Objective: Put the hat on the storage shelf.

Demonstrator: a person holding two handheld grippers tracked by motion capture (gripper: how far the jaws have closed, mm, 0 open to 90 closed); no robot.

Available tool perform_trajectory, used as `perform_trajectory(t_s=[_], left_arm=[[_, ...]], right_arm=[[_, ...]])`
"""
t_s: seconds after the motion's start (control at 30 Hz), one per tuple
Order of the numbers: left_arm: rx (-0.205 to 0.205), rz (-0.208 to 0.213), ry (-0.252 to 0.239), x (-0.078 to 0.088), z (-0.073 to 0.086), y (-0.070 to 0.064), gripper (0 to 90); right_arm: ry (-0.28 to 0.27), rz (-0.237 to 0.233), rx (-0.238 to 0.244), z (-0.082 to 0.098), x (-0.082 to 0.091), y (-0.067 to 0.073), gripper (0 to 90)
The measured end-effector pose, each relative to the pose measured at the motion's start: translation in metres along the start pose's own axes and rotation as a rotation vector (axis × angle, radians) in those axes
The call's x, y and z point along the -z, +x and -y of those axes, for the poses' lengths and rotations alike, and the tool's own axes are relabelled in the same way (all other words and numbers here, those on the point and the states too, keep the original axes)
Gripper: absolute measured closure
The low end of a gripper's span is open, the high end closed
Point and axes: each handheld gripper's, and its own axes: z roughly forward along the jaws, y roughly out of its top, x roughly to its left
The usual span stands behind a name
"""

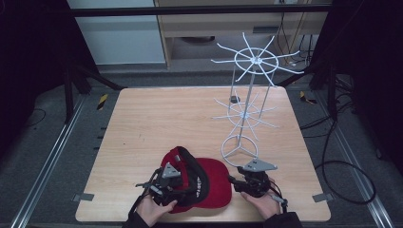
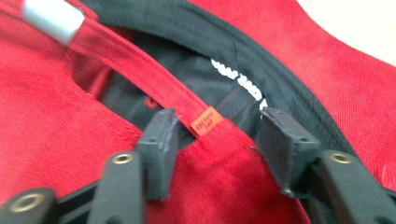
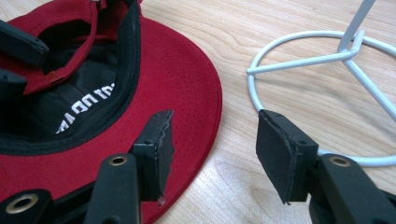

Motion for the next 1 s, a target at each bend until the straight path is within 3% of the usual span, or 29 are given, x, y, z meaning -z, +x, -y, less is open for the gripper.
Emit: perform_trajectory(t_s=[0.23,0.37,0.47,0.6,0.77,0.9,1.0], left_arm=[[-0.014,-0.029,0.062,-0.013,0.005,-0.001,46.2],[-0.011,-0.013,0.066,-0.013,0.004,0.003,52.8],[0.022,0.028,0.067,-0.011,0.004,0.011,58.7],[0.059,0.079,0.058,-0.011,0.005,0.019,64.2],[0.036,0.084,-0.006,0.002,0.003,0.022,80.5],[0.028,0.086,-0.005,0.006,0.003,0.024,82.4],[0.014,0.084,-0.045,0.014,0.001,0.021,82.8]], right_arm=[[0.005,-0.003,-0.005,0.000,0.000,0.001,45.8],[0.006,-0.005,-0.002,0.001,0.000,0.001,46.1],[0.014,-0.005,0.001,0.001,-0.002,0.002,47.3],[0.018,-0.006,0.008,0.001,-0.003,0.001,48.5],[0.022,-0.012,0.012,0.000,-0.005,0.001,49.3],[0.025,-0.015,0.021,-0.002,-0.010,0.002,49.5],[0.029,-0.016,0.027,-0.004,-0.013,0.003,49.4]])
